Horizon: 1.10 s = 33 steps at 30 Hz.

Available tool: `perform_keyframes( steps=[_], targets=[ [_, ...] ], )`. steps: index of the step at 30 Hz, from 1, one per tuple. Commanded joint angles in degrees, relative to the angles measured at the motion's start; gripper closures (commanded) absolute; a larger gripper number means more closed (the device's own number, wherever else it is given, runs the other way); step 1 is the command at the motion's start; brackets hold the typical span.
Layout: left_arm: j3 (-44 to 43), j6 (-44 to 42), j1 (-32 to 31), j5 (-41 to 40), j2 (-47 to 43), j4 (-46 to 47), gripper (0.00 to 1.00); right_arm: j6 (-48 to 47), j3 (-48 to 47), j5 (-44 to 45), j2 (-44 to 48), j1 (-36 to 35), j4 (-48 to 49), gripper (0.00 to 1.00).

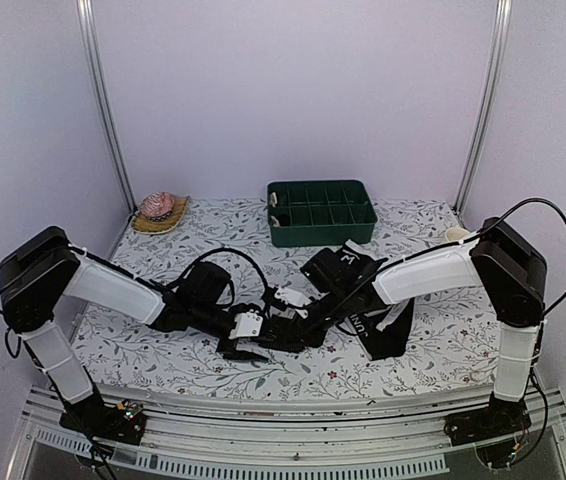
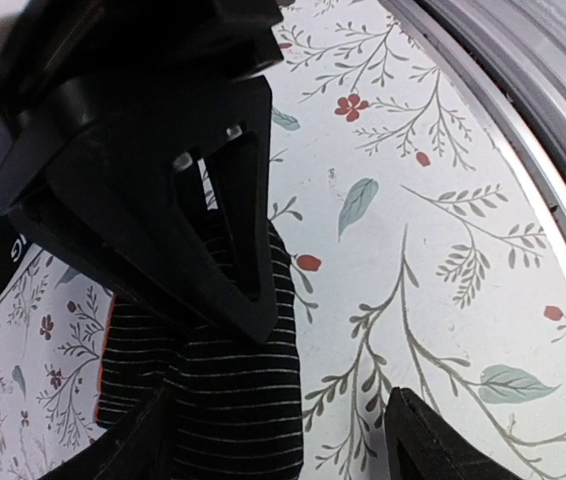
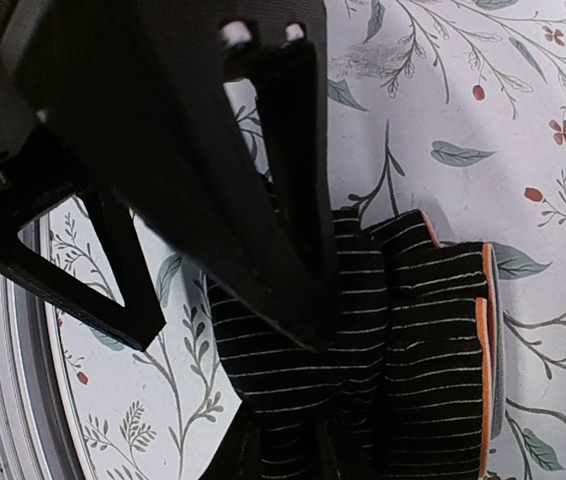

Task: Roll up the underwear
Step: Roll the underwear at the center of the board.

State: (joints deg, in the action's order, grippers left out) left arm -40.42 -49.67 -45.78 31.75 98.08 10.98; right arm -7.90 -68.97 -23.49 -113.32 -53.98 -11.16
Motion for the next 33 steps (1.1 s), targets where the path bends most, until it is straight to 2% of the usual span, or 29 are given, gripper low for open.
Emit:
perform_keyframes(
  steps=[1,4,7,11,13,17,20,21,25,33],
  targets=[
    [0.41,0.67,-1.09,-5.13,2.32,3.92,0.27,0.17,0.06,-0.59,-2.6,0.45,-3.43,0.85],
    [-0.6,1.74,-1.1,-5.29,3.35,3.03,0.35,0.01,0.06,-0.61,-2.61,0.53,-3.43,0.85],
    [-2.15,3.14,-1.15,-5.42,4.37,1.2,0.51,-0.04,0.06,-0.26,-2.61,0.49,-3.46,0.85],
    [-3.08,4.63,-1.13,-5.85,5.25,0.35,0.53,-0.25,0.1,-0.27,-2.61,0.48,-3.63,0.84],
    [-3.27,4.83,-1.14,-6.1,5.63,0.19,0.59,-0.4,0.08,-0.33,-2.61,0.54,-3.86,0.84],
    [-4.52,4.85,-1.12,-5.97,6.68,-2.29,0.78,-0.58,0.06,-0.46,-2.1,0.55,-3.96,0.84],
    [-6.42,5.27,-0.85,-4.4,7.7,-5.88,0.97,-0.54,0.11,-0.32,-1.49,0.7,-4.13,0.82],
    [-7.33,5.43,-0.67,-3.62,8.12,-7.5,1.0,-0.49,0.08,-0.3,-1.1,0.81,-4.09,0.77],
    [-9.84,5.72,-0.09,-1.49,9.29,-11.46,1.0,-0.04,1.34,-0.17,2.52,1.24,-2.61,0.61],
    [-11.07,5.43,0.27,-0.1,10.12,-13.43,1.0,2.83,5.77,-5.27,10.68,5.36,2.23,0.39]
  ],
)
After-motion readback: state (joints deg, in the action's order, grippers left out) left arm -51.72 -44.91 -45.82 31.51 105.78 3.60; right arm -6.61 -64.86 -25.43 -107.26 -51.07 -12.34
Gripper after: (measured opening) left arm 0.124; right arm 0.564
